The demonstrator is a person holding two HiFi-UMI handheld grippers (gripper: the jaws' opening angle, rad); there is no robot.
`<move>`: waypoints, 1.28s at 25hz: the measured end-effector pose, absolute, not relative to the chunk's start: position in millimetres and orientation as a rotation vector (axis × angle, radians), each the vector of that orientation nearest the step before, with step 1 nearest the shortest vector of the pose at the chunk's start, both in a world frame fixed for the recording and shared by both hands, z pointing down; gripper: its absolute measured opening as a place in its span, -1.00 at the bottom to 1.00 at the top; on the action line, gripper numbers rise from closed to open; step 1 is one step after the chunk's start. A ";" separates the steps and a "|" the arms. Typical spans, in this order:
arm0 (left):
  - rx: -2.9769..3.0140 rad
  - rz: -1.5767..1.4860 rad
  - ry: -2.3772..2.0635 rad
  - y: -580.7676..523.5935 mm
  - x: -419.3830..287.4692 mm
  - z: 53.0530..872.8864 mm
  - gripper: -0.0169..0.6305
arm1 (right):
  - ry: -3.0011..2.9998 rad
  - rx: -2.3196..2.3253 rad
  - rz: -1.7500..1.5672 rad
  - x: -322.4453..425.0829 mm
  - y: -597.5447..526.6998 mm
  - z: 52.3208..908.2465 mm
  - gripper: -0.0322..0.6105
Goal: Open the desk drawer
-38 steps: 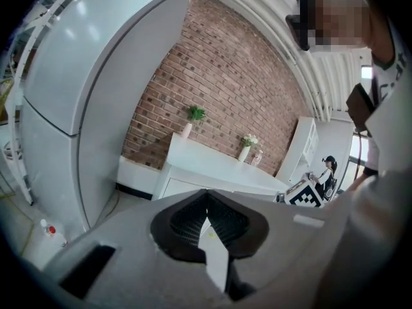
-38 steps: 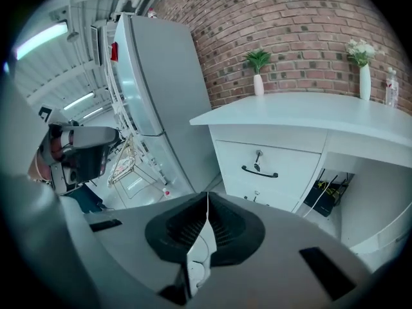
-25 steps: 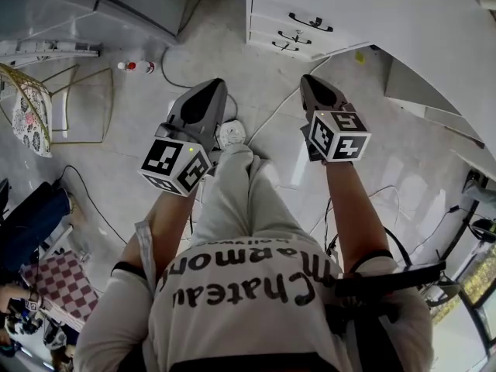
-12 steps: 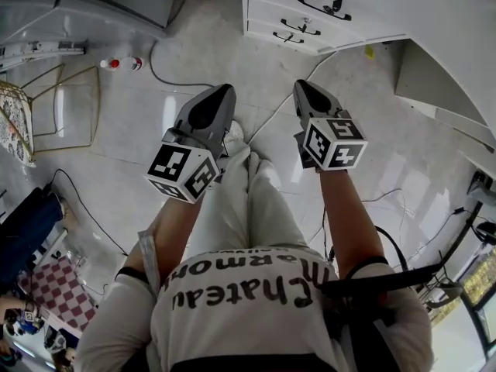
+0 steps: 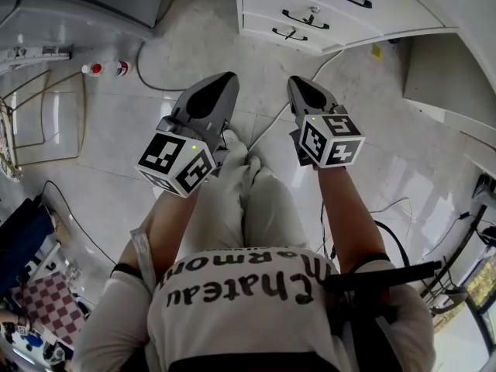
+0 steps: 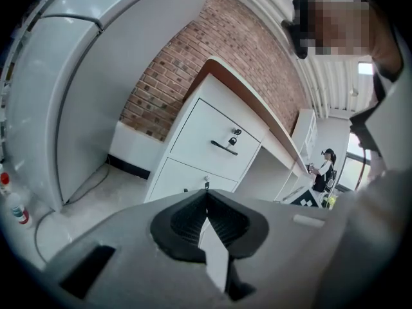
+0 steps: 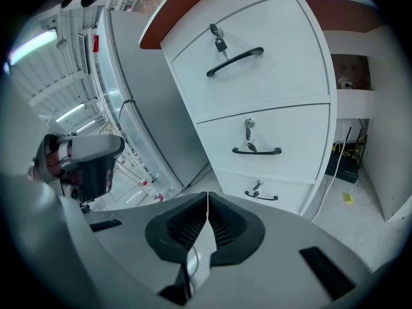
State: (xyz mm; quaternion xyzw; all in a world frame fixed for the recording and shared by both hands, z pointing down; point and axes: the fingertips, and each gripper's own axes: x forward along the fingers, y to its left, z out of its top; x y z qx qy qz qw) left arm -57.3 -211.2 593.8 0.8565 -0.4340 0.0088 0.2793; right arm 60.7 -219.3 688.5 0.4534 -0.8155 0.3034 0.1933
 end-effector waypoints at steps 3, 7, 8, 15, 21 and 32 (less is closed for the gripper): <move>2.356 0.032 -1.142 -219.4 -60.1 605.5 -0.90 | -2.318 1.250 0.802 57.7 -226.8 705.8 -0.85; 2.424 0.004 -1.135 -243.7 -73.2 614.5 -0.90 | -2.360 1.265 0.739 60.6 -250.3 727.6 -0.85; 2.436 -0.009 -1.151 -249.6 -78.0 614.0 -0.90 | -2.369 1.266 0.720 61.1 -256.0 732.1 -0.85; 2.438 -0.136 -1.317 -264.2 -119.8 597.7 -0.90 | -2.375 1.263 0.537 70.0 -291.4 742.8 -0.85; 2.427 -0.239 -1.422 -268.6 -125.3 566.5 -0.90 | -2.327 1.232 0.156 85.8 -315.1 705.7 -0.85; 2.360 -0.227 -1.359 -264.4 -97.8 612.9 -0.90 | -2.044 0.946 -0.217 92.6 -336.7 712.8 -0.84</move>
